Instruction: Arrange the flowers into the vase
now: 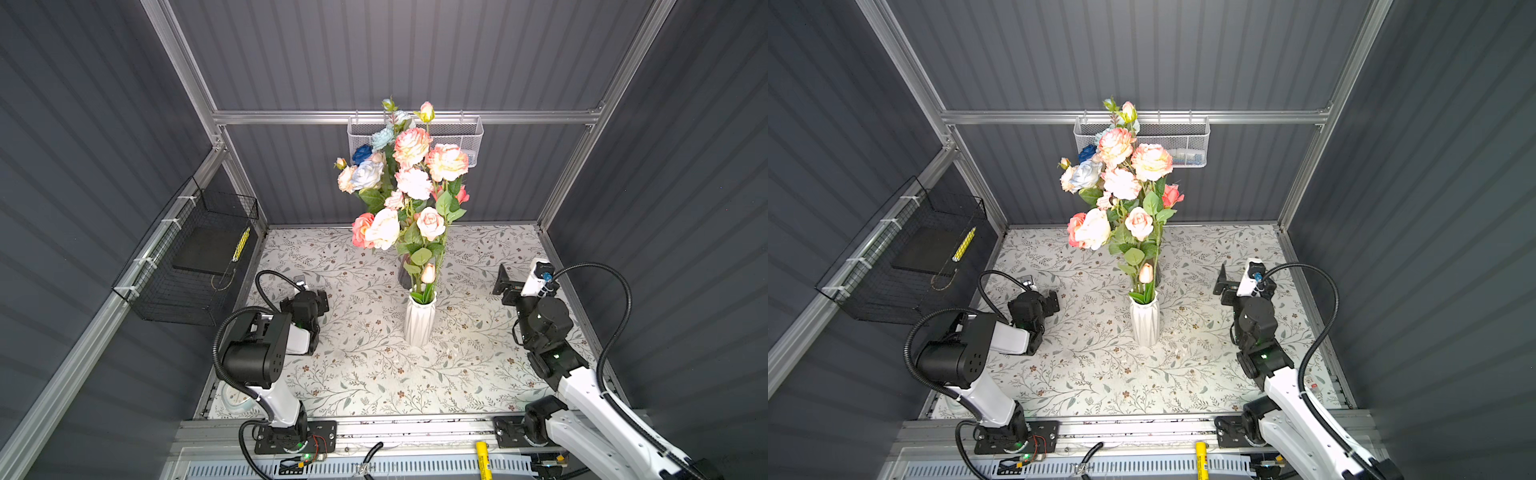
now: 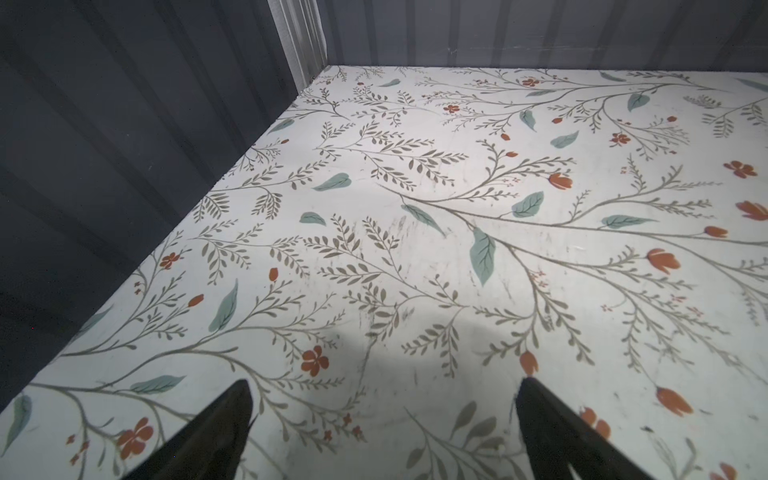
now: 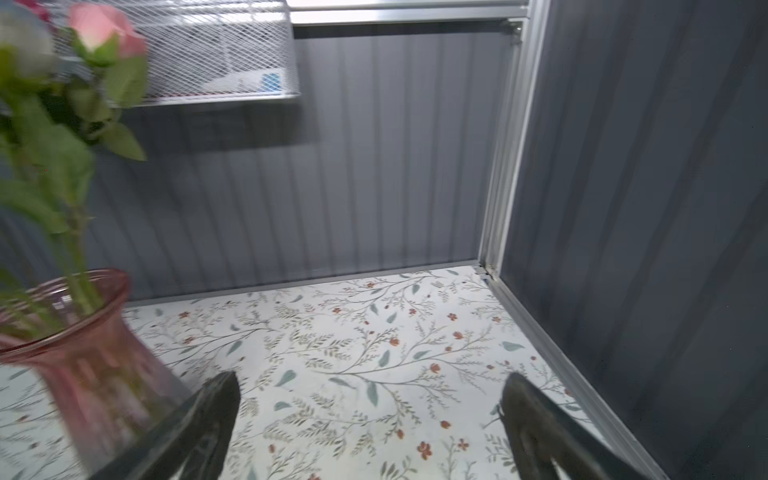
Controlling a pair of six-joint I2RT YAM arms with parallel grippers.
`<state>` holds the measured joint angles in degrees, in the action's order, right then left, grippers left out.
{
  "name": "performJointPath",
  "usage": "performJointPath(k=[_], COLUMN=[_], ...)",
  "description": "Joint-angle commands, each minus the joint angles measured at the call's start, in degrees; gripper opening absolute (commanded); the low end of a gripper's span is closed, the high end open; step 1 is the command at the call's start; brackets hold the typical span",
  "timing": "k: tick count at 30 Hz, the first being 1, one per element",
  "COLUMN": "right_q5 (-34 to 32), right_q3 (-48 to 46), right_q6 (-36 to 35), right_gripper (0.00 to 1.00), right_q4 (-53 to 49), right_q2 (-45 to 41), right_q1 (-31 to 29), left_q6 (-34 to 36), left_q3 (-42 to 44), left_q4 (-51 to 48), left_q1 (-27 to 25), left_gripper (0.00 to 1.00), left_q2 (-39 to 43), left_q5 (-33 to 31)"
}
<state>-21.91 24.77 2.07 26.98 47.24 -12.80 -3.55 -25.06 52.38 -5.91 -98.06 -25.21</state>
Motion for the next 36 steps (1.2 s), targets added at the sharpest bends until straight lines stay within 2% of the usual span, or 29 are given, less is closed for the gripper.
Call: performJointPath(k=[1,5,7,9,14,15,17,18,19,22,36], right_q5=[7.7,15.8,17.4,19.6,22.0,22.4,22.9,24.0,24.0,23.6,22.7], right_q3=[-3.3,-7.8,-8.7,-7.8,-10.3,-10.1,-6.2,-5.3,-5.9,-5.3,-6.2], right_q6=[0.6,2.9,3.1,2.8,2.0,2.1,1.9,1.3,1.5,1.6,1.8], right_gripper=[0.99,0.99,0.99,0.99,0.99,0.99,0.99,0.99,0.99,0.99,0.99], right_q4=[7.8,16.9,21.9,20.9,37.2,38.4,26.8,26.2,28.7,26.6,28.5], right_q2=[5.3,14.5,20.6,24.3,36.6,37.4,35.1,35.8,36.6,36.1,36.1], right_q1=[8.7,15.6,16.7,17.1,17.1,17.1,17.1,17.1,17.1,17.2,17.1], left_q6=[0.9,0.9,0.7,0.8,0.8,0.7,0.7,0.7,0.7,0.7,0.7], left_q3=[-0.4,-0.5,-0.7,-0.7,-0.7,-0.8,-0.8,-0.8,-0.8,-0.9,-0.7], left_q4=[2.7,2.7,1.9,2.1,2.0,1.9,1.9,1.9,1.9,1.9,2.0], left_q1=[-0.1,-0.1,-0.1,-0.1,-0.1,-0.1,-0.1,-0.1,-0.1,-0.1,-0.1], left_gripper=[1.0,1.0,1.0,1.0,1.0,1.0,1.0,1.0,1.0,1.0,1.0], left_q2=[-0.3,-0.3,-0.2,-0.3,-0.3,-0.3,-0.3,-0.3,-0.3,-0.3,-0.2], left_q5=[0.3,0.3,0.3,0.3,0.3,0.3,0.2,0.3,0.3,0.3,0.3])
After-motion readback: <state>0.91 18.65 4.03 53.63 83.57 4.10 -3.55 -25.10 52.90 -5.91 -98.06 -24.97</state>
